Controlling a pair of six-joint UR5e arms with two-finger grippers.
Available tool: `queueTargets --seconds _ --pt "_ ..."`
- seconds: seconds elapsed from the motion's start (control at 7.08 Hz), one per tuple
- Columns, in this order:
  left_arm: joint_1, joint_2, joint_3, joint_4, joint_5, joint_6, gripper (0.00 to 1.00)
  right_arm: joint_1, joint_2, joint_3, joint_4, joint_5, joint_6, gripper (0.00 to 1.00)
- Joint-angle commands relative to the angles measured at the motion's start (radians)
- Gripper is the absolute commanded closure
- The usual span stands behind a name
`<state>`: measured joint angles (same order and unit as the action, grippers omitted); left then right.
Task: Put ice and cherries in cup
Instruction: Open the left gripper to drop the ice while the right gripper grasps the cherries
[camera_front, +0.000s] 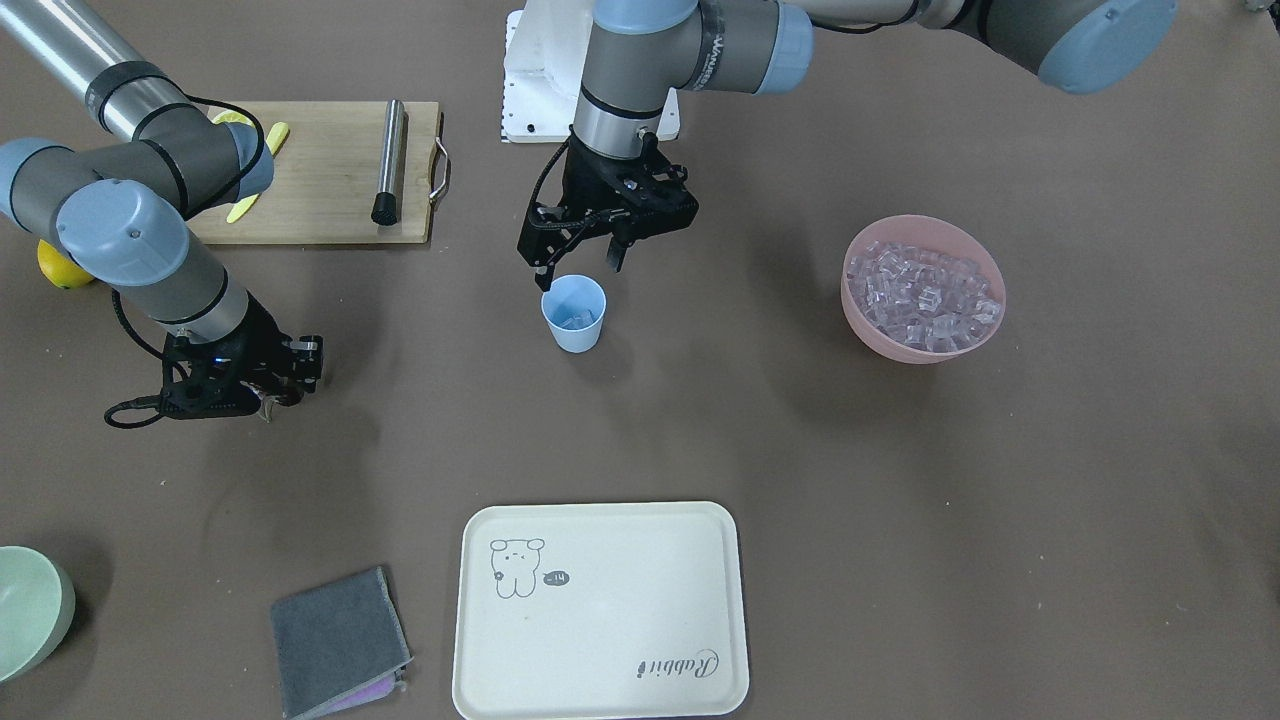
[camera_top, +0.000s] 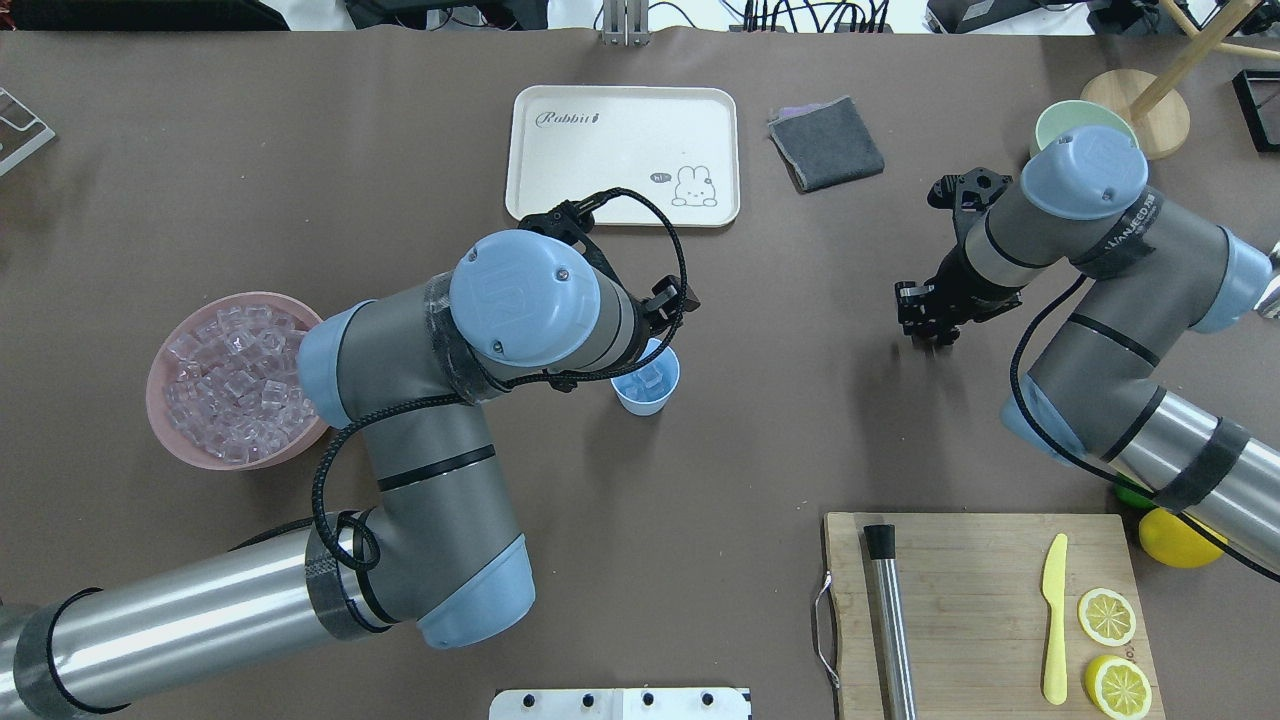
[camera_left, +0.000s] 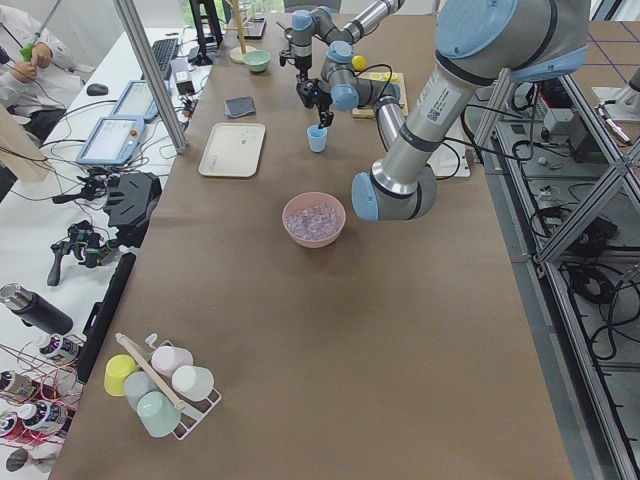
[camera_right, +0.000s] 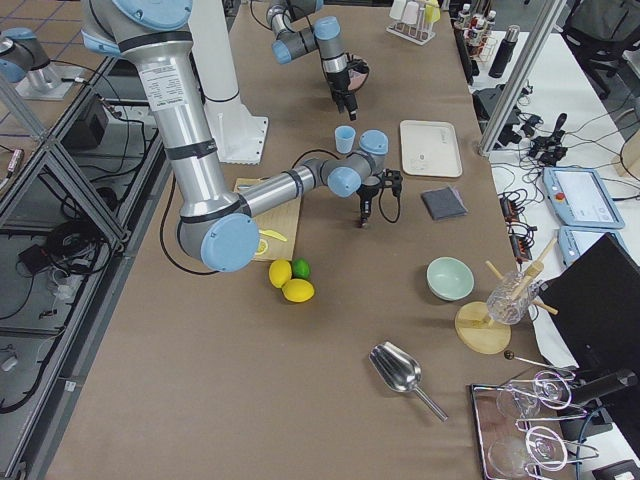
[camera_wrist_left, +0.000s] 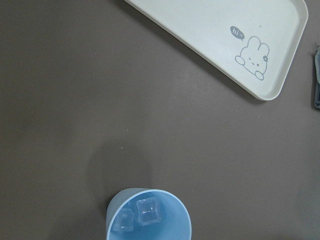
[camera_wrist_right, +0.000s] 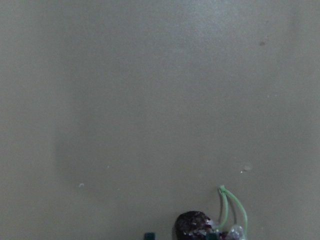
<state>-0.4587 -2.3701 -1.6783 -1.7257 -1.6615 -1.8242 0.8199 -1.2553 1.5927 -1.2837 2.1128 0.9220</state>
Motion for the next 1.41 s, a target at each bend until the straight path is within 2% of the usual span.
queueTargets --seconds 0.0,0.42,0.57,0.71,1.27 --pt "0.002 0.0 0.0 0.0 0.002 -0.003 0.02 0.002 -0.006 -0.006 0.001 -0.004 -0.002 0.6" --pt "0.003 0.002 0.002 0.0 0.006 -0.012 0.02 -0.001 -0.007 -0.01 0.0 -0.008 -0.002 0.62" --pt "0.002 0.003 0.002 0.0 0.008 -0.012 0.02 -0.001 -0.007 -0.01 0.0 -0.007 -0.002 0.76" --pt "0.002 0.003 0.002 0.0 0.006 -0.012 0.02 0.001 -0.007 -0.01 0.0 -0.007 -0.002 1.0" --pt "0.002 0.002 -0.009 0.0 0.005 -0.012 0.02 0.031 -0.001 0.007 -0.009 0.013 0.0 1.0"
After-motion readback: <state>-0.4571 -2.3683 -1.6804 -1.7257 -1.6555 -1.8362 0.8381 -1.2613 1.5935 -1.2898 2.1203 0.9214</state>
